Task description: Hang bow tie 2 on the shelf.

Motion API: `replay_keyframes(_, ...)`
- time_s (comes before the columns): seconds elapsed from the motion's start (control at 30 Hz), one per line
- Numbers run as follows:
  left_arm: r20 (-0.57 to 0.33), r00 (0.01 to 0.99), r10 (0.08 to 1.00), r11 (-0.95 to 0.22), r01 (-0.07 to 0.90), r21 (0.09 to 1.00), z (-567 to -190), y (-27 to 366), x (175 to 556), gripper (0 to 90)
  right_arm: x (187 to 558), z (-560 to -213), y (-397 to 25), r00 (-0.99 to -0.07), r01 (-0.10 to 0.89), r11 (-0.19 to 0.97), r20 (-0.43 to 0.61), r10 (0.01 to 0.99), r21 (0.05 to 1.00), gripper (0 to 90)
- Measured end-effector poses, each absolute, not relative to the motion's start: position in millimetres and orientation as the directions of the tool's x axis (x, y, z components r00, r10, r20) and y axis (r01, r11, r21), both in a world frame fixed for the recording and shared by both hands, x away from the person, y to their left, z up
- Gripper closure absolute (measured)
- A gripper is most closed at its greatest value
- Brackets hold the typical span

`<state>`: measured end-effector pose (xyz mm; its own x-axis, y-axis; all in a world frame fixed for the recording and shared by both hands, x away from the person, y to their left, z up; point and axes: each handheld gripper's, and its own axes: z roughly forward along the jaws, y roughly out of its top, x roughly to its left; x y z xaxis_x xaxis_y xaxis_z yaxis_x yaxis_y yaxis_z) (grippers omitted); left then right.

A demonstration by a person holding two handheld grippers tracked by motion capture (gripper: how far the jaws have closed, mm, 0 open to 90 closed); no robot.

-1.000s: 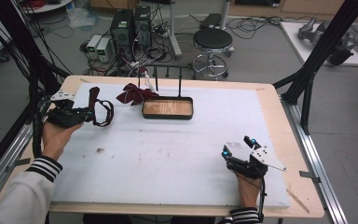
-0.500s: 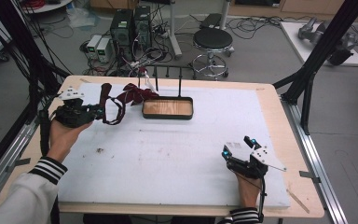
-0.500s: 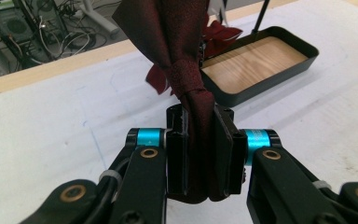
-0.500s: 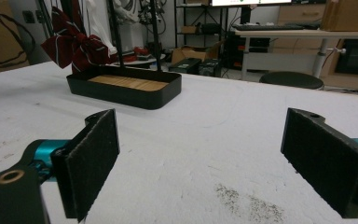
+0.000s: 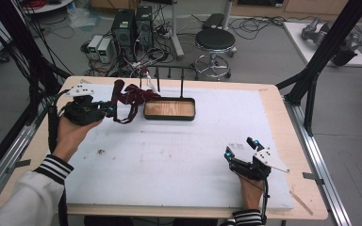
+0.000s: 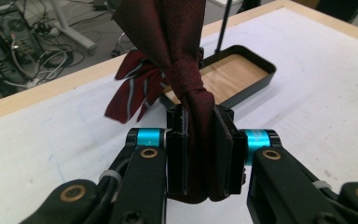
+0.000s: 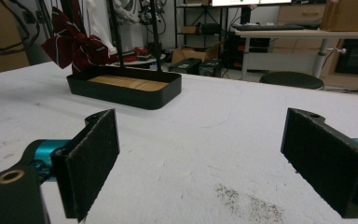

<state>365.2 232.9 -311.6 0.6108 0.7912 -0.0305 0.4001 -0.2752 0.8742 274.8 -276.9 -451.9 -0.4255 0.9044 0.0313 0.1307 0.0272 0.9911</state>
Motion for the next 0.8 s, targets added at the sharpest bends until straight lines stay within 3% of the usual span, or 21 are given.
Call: replay_keyframes(0.8,-0.007,0.714,0.700,-0.305,0.308,0.901,-287,170,383,76.2,275,-452,-278,-0.425,0.133,0.019,0.039,0.904,0.991,10.7)
